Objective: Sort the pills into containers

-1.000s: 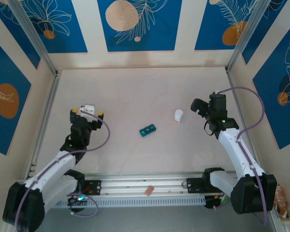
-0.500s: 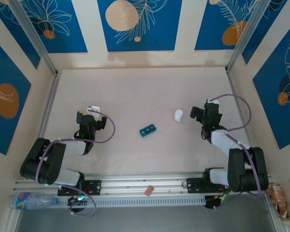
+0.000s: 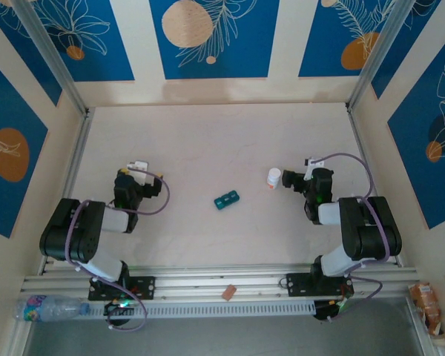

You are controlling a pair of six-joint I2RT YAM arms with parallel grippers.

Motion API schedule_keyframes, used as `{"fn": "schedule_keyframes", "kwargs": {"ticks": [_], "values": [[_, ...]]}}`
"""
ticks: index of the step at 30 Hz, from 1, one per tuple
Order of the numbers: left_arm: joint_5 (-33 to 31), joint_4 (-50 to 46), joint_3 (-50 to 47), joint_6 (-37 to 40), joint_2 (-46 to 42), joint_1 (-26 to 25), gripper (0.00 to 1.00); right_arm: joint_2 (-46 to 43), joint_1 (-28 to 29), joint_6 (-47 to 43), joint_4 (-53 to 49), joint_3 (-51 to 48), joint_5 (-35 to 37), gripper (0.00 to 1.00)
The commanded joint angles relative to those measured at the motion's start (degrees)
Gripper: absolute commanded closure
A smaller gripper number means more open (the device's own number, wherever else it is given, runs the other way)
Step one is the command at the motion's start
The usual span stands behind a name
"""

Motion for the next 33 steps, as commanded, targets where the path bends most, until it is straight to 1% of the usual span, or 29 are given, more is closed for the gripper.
{"fn": "schedule_keyframes", "kwargs": {"ticks": [1, 5, 8, 13, 33], "values": [[7.27, -1.61, 2.76, -2.42, 0.29, 2.53, 0.00, 0.11, -0.44, -2.47, 3.46, 2.48, -5.17, 0.01], [7.18, -3.61, 4.17, -4.17, 0.74, 3.85, 0.00, 0.10, -0.68, -2.25, 2.12, 3.02, -5.62, 0.01], [7.06, -3.85, 4.26, -4.22, 0.78, 3.90, 0.00, 0.12, -0.91, -2.16, 2.18, 3.11, -5.90, 0.01], [4.89, -2.85, 3.33, -3.75, 0.25, 3.18, 0.00, -0.06, 0.01, -2.77, 2.99, 2.66, -4.36, 0.01], [4.93, -2.47, 3.27, -3.91, 0.24, 3.16, 0.00, 0.12, -0.40, -2.51, 2.21, 3.06, -5.20, 0.01]]}}
